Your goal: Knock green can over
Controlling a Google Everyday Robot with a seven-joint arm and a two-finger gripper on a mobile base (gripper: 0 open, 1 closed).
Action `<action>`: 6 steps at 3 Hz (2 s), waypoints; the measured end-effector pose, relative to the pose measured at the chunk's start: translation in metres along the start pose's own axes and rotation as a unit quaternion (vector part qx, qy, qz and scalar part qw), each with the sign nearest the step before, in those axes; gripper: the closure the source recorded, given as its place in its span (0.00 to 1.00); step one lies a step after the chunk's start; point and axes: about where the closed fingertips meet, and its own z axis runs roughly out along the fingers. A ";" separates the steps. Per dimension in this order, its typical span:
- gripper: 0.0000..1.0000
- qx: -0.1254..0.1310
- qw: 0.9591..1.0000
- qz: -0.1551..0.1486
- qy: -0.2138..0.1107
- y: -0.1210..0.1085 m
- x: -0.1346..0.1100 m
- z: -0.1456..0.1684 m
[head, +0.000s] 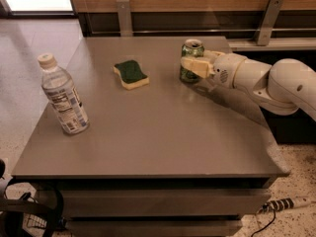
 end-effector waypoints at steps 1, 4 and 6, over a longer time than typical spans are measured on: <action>0.71 -0.002 1.000 0.000 0.000 0.002 0.000 0.002; 1.00 -0.008 1.000 -0.010 0.006 0.006 -0.008 0.004; 1.00 -0.002 0.992 -0.092 0.092 -0.009 -0.065 -0.028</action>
Offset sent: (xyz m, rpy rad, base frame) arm 0.0001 0.0022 0.0001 0.0004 -0.0002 0.0032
